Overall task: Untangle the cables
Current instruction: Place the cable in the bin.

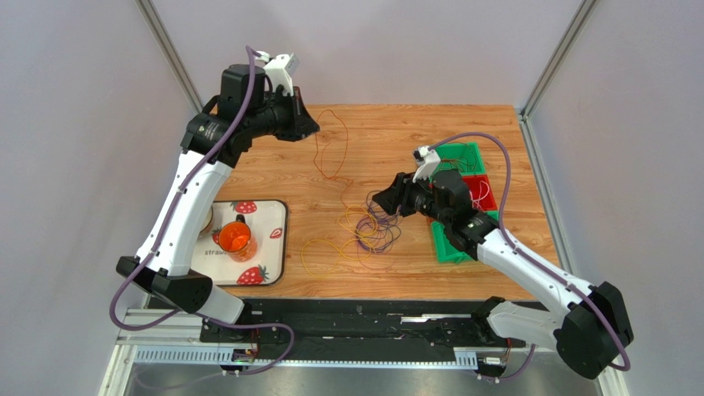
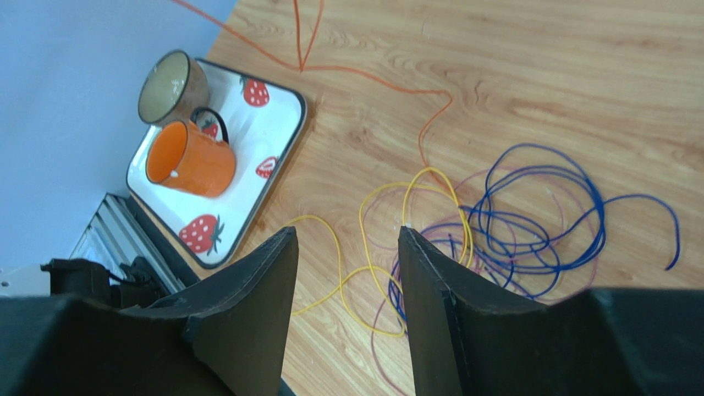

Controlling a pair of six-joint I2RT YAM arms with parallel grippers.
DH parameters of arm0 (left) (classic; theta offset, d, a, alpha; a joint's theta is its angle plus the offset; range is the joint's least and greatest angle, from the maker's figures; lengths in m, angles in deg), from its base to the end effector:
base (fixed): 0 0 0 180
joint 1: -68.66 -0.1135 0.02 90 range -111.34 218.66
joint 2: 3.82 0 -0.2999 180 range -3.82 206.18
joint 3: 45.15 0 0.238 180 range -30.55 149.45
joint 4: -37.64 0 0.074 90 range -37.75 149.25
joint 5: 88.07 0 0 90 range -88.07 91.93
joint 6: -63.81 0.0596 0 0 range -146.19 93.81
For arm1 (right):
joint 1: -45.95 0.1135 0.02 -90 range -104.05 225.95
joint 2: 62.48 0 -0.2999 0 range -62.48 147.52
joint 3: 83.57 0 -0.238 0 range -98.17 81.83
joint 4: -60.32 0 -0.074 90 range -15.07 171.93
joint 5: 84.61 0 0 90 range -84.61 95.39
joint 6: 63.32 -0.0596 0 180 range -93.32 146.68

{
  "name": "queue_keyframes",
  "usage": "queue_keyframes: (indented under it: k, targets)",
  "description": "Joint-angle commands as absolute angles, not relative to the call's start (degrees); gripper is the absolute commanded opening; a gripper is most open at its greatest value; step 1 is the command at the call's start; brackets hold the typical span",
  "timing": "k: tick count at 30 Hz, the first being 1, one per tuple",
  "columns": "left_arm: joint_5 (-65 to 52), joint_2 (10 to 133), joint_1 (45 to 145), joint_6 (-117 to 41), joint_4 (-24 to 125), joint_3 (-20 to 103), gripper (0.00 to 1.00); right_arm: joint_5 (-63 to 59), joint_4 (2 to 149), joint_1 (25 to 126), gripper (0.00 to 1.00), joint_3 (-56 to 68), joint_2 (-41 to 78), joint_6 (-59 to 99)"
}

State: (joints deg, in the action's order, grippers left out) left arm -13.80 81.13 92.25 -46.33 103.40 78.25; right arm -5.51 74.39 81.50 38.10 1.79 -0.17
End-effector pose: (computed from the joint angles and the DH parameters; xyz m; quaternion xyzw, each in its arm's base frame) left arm 0.2655 -0.1336 0.5000 0.0966 0.8435 -0.3004 0.4347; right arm 0.1977 0.1551 0.3137 -0.1162 0.8090 0.3623 0.4480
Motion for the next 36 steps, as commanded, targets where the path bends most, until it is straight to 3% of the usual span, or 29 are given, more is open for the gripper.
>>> queue_keyframes:
  k: [1, 9, 29, 36]
  targets:
    - [-17.8, 77.5, 92.0, -48.3, 100.9, 79.1, 0.0, -2.2, 68.6, 81.5, 0.52, 37.4, 0.4, 2.8]
    - [-20.1, 78.4, 91.9, -53.2, 102.3, 83.0, 0.0, -4.6, 71.4, 83.0, 0.51, 28.8, 12.0, 13.0]
    - [-28.1, 82.3, 90.9, -63.2, 101.4, 90.1, 0.0, -2.4, 61.7, 89.6, 0.54, 25.1, 17.8, 19.6]
    - [-29.1, 82.4, 90.9, -63.9, 101.1, 90.5, 0.0, 4.5, 56.7, 91.7, 0.55, 24.4, 21.7, 21.1]
